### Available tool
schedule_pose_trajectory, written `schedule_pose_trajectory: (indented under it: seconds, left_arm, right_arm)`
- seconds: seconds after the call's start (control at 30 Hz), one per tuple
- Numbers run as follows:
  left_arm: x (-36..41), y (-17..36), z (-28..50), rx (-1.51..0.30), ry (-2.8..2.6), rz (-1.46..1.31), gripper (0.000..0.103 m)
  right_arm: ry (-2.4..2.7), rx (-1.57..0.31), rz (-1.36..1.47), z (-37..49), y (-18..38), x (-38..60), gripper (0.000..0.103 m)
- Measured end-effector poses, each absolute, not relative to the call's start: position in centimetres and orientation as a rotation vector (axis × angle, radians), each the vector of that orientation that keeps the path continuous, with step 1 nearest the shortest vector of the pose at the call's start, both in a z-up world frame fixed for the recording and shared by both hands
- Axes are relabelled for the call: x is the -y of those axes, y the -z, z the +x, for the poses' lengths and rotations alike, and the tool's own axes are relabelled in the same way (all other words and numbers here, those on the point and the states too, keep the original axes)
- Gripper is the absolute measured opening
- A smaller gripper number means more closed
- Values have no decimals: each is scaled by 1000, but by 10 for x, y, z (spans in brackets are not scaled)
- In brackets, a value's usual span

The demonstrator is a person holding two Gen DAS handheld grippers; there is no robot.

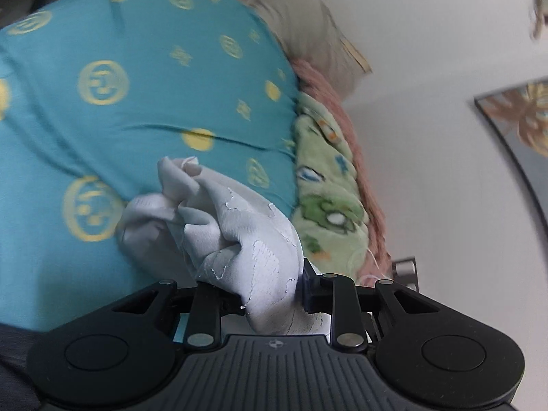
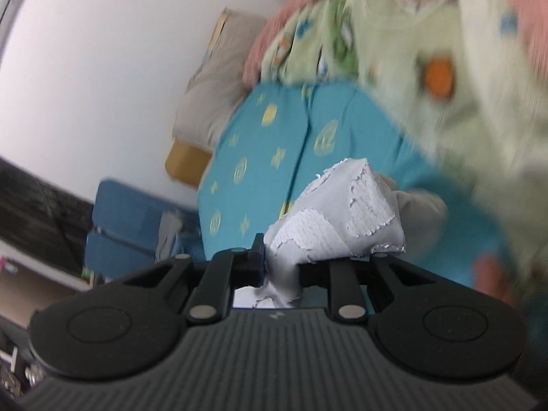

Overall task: Fold clothes
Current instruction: 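Lift the folded shirt with both grippers and carry it toward the green blanket, then lower the shirt onto the blanket and open both grippers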

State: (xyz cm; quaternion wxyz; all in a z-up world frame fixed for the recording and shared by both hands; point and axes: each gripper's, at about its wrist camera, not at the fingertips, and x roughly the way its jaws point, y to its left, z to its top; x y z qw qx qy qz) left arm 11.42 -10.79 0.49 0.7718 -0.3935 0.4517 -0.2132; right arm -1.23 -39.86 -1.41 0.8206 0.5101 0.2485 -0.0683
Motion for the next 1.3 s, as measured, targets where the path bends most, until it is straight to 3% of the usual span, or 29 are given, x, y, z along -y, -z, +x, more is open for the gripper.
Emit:
schedule_pose_trajectory:
  seconds: [0.3,0.43,0.6,0.77,0.9,0.97,1.03,1.07,1.1,1.17,1.2,1.23,1.3]
  left_arm:
    - [279,-89,123,-899,753,-819,29]
    - [345,-90,125,-782,905,-796,32]
    - [396,-16,122,-827,942,-663,36]
    - [407,81,100,-966,844,-423,38]
    - [401,83,89,-914,858,-384,42]
    - [408,70,92,-917,849,-339,50]
    - [413,55,93,-909,843,-285,72]
    - [413,45,89,-901,839,-257,78]
    - [411,34,80,-892,835,-233,85]
    - [408,14,72,-870,820,-193,90]
    - [404,3,65,-848,817,-177,96]
    - [398,-8,57,-817,817,-162,102]
    - [385,-32,38,-738,819,-128,103]
  right_arm:
    - [292,-265,986,-10,-72,564,21]
    - [351,-105,849,-22,-109,610,21]
    - [474,-181,750,-34,-72,637,21]
    - [568,-511,794,-37,30,632,21]
    - [573,-512,777,-48,54,617,22]
    - [585,-515,795,-50,49,618,24]
    - [590,-523,837,-54,43,620,25]
    - [591,-531,851,-55,40,621,26]
    - [593,-539,851,-59,35,620,29]
    - [594,-539,831,-69,23,613,53]
    - [593,-523,813,-77,15,609,75]
    - [591,-501,793,-83,8,603,87]
    - [585,-473,734,-96,-10,590,85]
